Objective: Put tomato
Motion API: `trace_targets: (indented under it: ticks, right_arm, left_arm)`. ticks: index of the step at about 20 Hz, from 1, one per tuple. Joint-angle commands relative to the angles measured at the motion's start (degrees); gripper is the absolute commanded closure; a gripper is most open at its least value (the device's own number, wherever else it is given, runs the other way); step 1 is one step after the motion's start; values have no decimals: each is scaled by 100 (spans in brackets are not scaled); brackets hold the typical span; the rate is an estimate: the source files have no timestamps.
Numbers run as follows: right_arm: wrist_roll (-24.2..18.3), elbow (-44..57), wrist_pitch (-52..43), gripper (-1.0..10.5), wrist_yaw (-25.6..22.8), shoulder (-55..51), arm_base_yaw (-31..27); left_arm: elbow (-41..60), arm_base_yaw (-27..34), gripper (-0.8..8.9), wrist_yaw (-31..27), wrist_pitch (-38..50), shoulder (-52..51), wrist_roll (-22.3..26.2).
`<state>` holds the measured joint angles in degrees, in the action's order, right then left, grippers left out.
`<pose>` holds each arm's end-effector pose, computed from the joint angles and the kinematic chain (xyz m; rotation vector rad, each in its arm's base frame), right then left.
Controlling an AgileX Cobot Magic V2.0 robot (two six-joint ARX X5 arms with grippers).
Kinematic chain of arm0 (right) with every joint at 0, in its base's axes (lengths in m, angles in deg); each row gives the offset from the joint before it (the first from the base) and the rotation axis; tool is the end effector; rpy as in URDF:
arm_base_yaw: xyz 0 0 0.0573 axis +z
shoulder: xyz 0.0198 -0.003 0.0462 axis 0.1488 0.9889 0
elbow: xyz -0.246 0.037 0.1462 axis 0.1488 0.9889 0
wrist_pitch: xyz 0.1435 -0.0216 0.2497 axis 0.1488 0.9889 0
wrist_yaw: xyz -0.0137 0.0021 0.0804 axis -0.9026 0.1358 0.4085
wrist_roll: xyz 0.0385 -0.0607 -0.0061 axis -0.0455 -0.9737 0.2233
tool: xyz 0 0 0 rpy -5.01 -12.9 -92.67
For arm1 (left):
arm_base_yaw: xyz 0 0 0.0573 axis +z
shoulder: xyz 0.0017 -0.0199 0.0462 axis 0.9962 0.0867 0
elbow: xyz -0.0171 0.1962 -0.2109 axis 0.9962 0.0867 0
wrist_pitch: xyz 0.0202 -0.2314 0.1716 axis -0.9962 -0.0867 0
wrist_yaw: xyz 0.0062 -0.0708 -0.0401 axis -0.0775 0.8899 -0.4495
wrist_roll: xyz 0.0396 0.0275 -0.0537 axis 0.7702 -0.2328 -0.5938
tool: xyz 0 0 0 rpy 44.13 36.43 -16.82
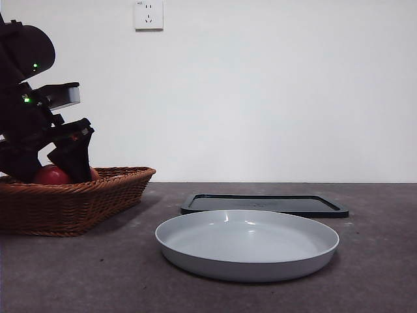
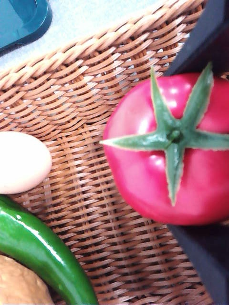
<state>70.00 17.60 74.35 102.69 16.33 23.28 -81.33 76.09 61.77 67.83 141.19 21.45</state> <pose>0.1571 0.0674 0.3606 0.0762 0.7500 0.6932 0.3692 -0.0712 0.1760 0.1133 0.9378 -0.4391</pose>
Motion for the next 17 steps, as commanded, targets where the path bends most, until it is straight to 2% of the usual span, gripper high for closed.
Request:
trace_targets:
  ticks: [1,5,10,12,17]
  right_arm:
    - [-22,-105,-57,452,13,37,31]
    - [-22,-105,-55,452,13,37,31]
    - [-22,-105,-55,452,13,37,31]
    - [-22,-105,-57,452,13,37,31]
    - [-22,-105,-55,452,13,37,31]
  left_arm:
    - [-175,-20,510,-11,-136,81,-20]
    - [-619,-55,510,63,-741,-131,-175]
    - [-1292,-380,510,706,-1213,-691,-422]
    - [-1318,-732,509,1073,-1220,-894,-470]
    - [-1311,-1910,509,1099,-1187,-789,-354]
